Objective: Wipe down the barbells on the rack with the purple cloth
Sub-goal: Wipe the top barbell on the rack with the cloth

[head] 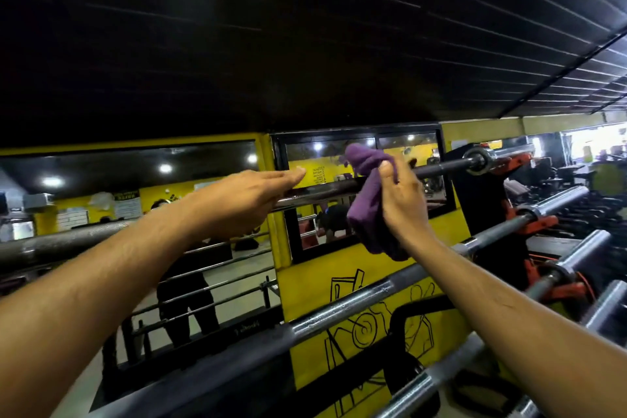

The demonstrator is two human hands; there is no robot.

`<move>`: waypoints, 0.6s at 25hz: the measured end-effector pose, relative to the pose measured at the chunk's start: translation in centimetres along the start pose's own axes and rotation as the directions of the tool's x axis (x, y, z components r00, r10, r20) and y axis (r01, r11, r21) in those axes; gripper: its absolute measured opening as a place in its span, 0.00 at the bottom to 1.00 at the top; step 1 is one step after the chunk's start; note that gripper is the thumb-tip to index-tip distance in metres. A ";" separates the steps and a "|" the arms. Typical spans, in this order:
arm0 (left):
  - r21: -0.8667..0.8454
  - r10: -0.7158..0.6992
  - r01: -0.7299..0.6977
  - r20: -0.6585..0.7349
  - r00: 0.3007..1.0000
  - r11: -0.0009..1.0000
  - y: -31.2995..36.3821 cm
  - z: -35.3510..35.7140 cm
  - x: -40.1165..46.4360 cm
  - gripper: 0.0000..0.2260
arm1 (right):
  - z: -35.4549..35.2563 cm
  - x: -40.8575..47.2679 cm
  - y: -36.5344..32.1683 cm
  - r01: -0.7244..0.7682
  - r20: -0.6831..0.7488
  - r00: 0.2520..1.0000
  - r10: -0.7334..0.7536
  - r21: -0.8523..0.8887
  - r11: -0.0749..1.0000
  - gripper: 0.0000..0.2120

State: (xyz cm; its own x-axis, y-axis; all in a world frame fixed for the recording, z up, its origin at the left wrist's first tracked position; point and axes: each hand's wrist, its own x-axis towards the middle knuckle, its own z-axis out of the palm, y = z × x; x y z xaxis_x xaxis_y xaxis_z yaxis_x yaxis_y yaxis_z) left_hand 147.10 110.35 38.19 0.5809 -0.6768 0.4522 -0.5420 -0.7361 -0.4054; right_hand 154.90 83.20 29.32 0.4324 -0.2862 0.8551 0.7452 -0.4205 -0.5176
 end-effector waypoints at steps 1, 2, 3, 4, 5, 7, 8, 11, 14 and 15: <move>-0.007 0.002 -0.002 -0.024 1.000 1.000 -0.6 -0.6 -1.0 0.23 | -0.7 -0.3 -0.3 -0.101 -0.094 0.989 0.116 0.153 0.983 0.13; 0.000 -0.001 0.001 -0.031 1.000 1.000 -1.2 -1.3 -2.4 0.23 | -1.4 -0.7 -0.8 -0.192 -0.154 0.954 0.258 0.349 0.917 0.13; 0.017 -0.013 0.013 -0.016 1.000 1.000 -1.9 -1.9 -4.2 0.22 | -2.0 -1.1 -1.4 -0.263 -0.157 0.907 0.390 0.513 0.817 0.12; 0.040 -0.029 0.028 0.017 0.999 0.999 -2.3 -2.2 -6.1 0.22 | -2.4 -1.6 -2.1 -0.301 -0.140 0.873 0.467 0.597 0.743 0.12; 0.068 -0.041 0.038 0.050 0.998 0.997 -2.6 -2.5 -8.0 0.24 | -2.2 -1.9 -2.6 -0.297 -0.157 0.871 0.466 0.587 0.753 0.12; 0.130 -0.040 0.028 0.086 0.995 0.991 -3.1 -2.6 -11.1 0.26 | -1.1 -2.6 -4.0 -0.127 -0.271 0.934 0.234 0.362 0.924 0.10; 0.141 -0.048 0.036 0.083 0.995 0.989 -3.4 -2.9 -12.3 0.26 | -0.1 -2.5 -4.5 0.010 -0.300 0.953 0.047 0.187 0.982 0.11; 0.153 -0.115 0.109 0.030 0.993 0.982 -4.7 -4.1 -15.4 0.25 | 3.7 0.1 -4.8 0.237 0.064 0.972 -0.228 -0.248 0.939 0.20; 0.148 -0.190 0.182 0.037 0.981 0.972 -5.4 -5.0 -17.6 0.26 | 6.1 1.1 -6.4 0.269 0.346 0.934 -0.088 -0.521 0.810 0.28; 0.146 -0.207 0.199 0.036 0.978 0.969 -5.5 -5.0 -18.0 0.26 | 6.4 1.2 -6.7 0.264 0.344 0.935 -0.080 -0.530 0.806 0.29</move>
State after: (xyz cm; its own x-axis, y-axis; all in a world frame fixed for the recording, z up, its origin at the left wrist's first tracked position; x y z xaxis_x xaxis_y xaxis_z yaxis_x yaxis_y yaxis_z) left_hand 136.59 126.68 36.27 0.7019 -0.5100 0.4971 -0.3206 -0.8495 -0.4189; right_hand 153.69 91.23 34.00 0.5196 0.0626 0.8521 0.4458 -0.8706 -0.2079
